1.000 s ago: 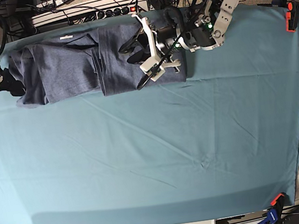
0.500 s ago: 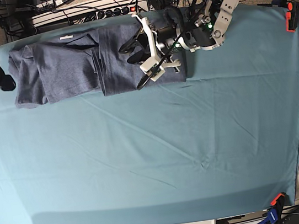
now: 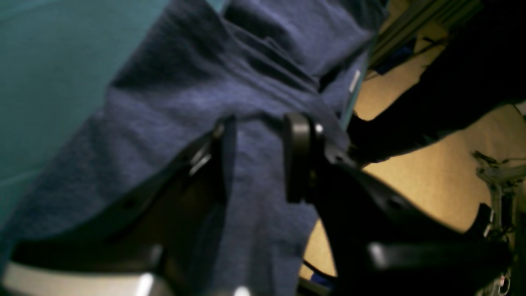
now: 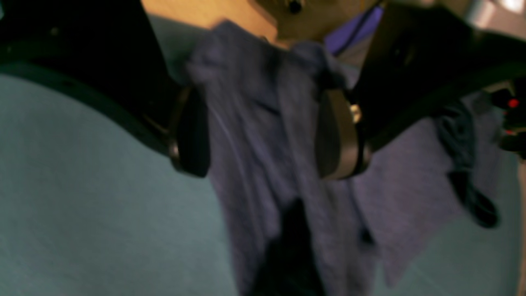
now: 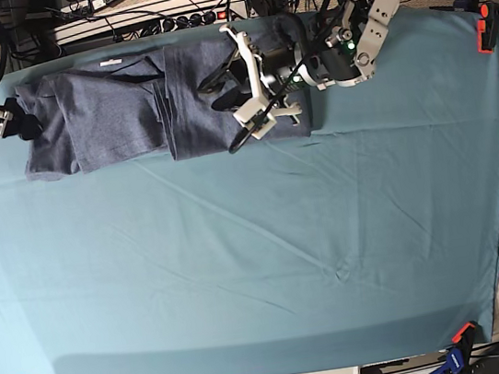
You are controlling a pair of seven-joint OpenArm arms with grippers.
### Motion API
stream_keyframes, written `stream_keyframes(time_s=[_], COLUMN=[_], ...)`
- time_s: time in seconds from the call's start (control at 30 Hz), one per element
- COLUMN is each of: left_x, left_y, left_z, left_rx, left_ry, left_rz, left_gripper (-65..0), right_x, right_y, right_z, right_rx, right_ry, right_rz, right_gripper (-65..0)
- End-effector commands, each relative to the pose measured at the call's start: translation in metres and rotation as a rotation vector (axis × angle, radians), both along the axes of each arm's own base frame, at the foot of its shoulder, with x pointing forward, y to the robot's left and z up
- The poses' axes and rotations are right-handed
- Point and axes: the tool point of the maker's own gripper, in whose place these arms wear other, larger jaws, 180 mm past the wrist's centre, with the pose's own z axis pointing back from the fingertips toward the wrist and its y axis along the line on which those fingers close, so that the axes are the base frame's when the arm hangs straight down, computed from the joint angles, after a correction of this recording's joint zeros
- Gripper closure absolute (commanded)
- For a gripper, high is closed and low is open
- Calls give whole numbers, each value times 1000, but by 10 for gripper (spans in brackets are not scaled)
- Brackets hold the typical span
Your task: Fold the T-shirt properly
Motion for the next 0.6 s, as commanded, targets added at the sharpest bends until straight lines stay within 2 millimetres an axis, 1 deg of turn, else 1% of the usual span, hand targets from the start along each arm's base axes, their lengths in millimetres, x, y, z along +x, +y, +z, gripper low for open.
stream_keyframes(time_s=[0.0,0.3,0.57], left_x=[5,5,5], left_y=[-4,-4,-4], left_z=[14,15,15], left_rx=[-49,-52,-52], left_ry=[-27,-28,-29], left_rz=[5,6,6], left_gripper=[-213,-213,-213], right_x=[11,9,5], right_y=[-9,-9,10], right_z=[17,13,-2], right_rx=[-25,-34,28], right_ry=[-53,-38,-37], right_rz=[1,0,-16], right_gripper=[-416,-416,-416])
